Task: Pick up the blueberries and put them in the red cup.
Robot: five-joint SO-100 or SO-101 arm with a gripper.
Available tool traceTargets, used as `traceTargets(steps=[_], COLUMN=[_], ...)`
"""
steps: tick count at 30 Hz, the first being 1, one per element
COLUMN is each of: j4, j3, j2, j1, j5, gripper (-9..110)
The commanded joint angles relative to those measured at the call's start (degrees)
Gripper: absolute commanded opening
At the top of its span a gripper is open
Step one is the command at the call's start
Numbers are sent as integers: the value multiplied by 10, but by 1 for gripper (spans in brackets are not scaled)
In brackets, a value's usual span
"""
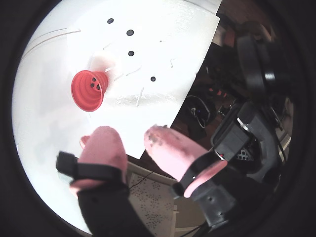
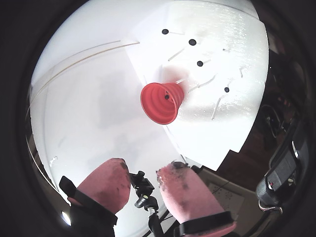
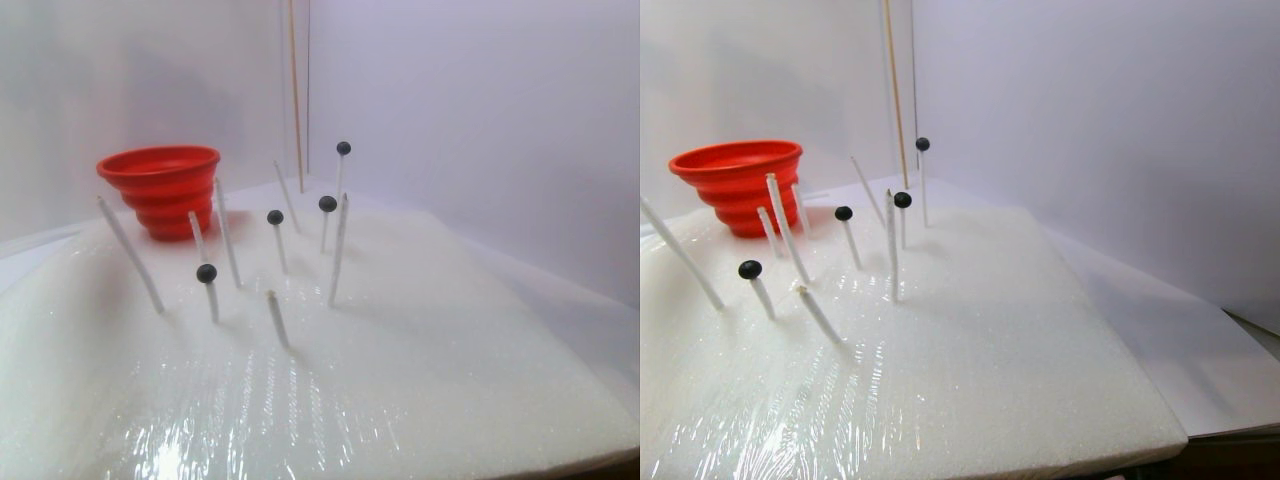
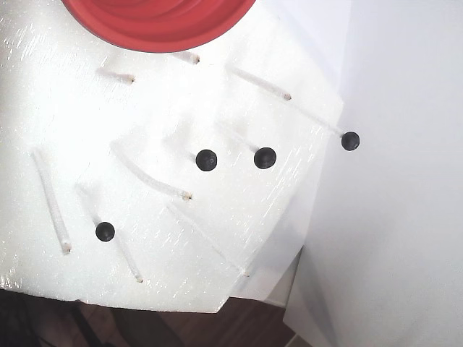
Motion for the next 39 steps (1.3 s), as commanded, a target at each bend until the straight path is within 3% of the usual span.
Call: traceTargets(steps=[1, 39], j4=[-3, -4], j3=[-4, -3], j2=[-2, -4], j1=[4, -3], j5=[2, 0], gripper=[11, 11])
